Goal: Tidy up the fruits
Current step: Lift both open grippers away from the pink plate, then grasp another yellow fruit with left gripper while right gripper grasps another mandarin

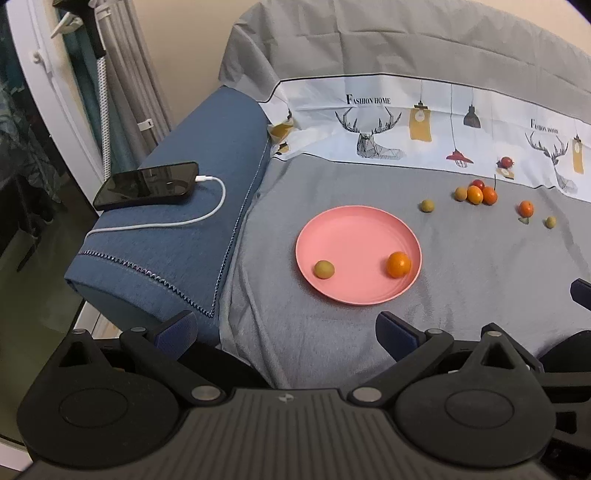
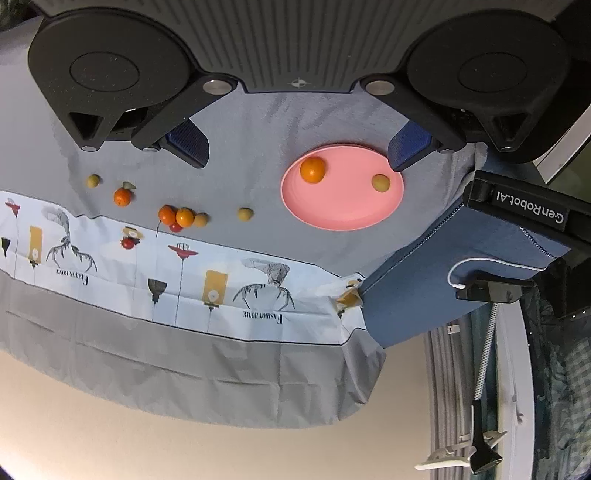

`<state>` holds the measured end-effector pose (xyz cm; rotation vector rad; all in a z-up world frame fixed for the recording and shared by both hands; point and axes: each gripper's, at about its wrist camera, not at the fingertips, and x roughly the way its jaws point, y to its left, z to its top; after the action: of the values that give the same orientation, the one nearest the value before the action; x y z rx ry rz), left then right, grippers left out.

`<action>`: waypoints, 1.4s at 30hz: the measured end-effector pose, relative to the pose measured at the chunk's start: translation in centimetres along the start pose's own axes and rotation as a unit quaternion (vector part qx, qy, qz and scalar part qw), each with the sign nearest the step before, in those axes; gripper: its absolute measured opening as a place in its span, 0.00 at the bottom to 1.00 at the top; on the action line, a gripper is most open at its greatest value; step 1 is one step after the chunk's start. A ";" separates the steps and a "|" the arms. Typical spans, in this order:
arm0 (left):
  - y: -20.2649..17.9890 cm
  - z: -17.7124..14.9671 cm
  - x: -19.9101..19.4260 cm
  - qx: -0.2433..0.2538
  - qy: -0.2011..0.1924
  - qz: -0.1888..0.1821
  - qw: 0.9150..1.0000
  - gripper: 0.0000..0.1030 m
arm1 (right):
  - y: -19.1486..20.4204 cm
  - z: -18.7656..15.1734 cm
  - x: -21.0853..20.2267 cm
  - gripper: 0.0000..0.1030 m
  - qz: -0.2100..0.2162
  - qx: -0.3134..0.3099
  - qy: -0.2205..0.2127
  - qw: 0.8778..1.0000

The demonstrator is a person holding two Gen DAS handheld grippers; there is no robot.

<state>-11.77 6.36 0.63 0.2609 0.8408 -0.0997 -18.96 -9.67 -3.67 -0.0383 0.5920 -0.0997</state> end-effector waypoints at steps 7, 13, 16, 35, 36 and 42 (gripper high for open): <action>-1.3 1.1 2.1 0.023 0.016 0.002 1.000 1.00 | -1.2 -0.2 2.0 0.99 -0.001 0.019 0.016 1.000; -3.6 2.1 5.7 0.050 0.052 0.000 0.997 1.00 | -3.6 -0.8 4.1 0.99 -0.016 0.050 0.035 0.998; -5.3 3.3 7.7 0.065 0.069 -0.009 0.995 1.00 | -5.6 -1.1 5.6 0.99 -0.033 0.069 0.045 0.996; -21.3 17.1 27.9 0.087 0.096 -0.106 0.986 1.00 | -26.6 0.5 26.0 0.99 -0.191 0.241 0.064 0.949; -22.1 17.2 29.4 0.095 0.099 -0.102 0.985 1.00 | -27.4 0.4 27.3 0.99 -0.198 0.243 0.068 0.947; -24.2 16.8 35.1 0.126 0.113 -0.074 0.983 1.00 | -29.9 -0.3 33.6 0.99 -0.223 0.246 0.085 0.939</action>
<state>19.11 -20.90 -19.46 0.4538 1.0742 -0.3209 6.13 -42.98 -20.63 0.3274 0.7089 -0.6966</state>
